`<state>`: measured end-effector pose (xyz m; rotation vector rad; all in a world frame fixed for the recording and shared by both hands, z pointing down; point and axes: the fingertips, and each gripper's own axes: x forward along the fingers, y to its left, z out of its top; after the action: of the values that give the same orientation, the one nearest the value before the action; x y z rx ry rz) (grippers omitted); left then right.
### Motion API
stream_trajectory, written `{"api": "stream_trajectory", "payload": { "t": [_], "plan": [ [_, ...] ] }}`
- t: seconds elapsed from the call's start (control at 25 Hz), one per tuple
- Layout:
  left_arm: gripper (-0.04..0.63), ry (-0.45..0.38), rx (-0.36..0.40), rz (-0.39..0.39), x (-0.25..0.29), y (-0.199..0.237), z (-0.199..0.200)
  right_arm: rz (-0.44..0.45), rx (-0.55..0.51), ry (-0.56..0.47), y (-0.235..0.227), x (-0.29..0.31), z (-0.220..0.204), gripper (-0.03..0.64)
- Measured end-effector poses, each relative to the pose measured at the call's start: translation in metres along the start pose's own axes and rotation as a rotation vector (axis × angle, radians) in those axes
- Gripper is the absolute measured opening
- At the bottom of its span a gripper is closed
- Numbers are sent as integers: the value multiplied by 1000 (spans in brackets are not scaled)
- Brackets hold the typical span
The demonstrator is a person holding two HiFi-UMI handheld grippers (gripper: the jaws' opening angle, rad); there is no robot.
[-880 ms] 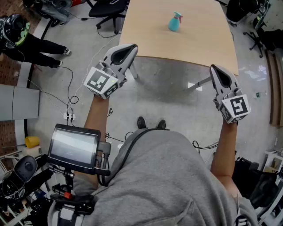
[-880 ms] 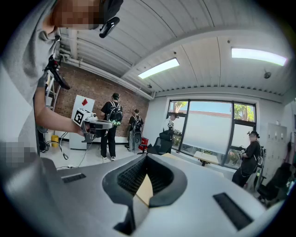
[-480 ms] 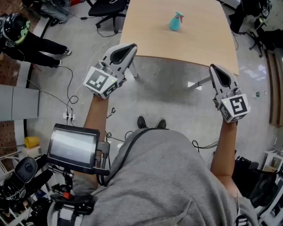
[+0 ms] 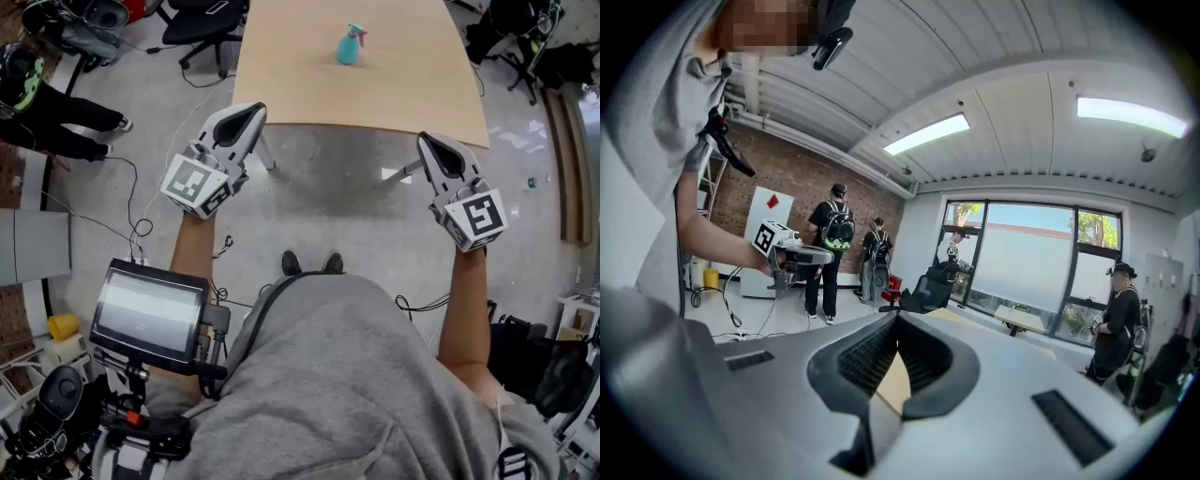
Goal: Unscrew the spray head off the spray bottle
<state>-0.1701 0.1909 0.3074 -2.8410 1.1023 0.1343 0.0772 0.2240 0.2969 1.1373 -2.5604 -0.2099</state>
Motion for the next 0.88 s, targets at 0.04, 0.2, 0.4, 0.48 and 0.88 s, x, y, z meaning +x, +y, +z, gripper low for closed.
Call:
{"api": "stream_trajectory", "payload": {
  "t": [0.04,0.2,0.4,0.48,0.88],
  "plan": [
    [3,8,-6,-7,-1,3,-4,-5,0,9,1,3,-2,5],
    [3,14,-16,-32,-1,4,-13,-49,24,21,-3,5,-6,5],
    [3,-7,-23,-53,-5,8,-12,-96,15,17,-2,8,2,5],
    [3,-14,-22,-67,-3,9,-10,-112,18,20,-3,8,2,5],
    [3,18,-28,-86,35,37,-44,-118,59,38,-34,37,-27,5]
  ]
}}
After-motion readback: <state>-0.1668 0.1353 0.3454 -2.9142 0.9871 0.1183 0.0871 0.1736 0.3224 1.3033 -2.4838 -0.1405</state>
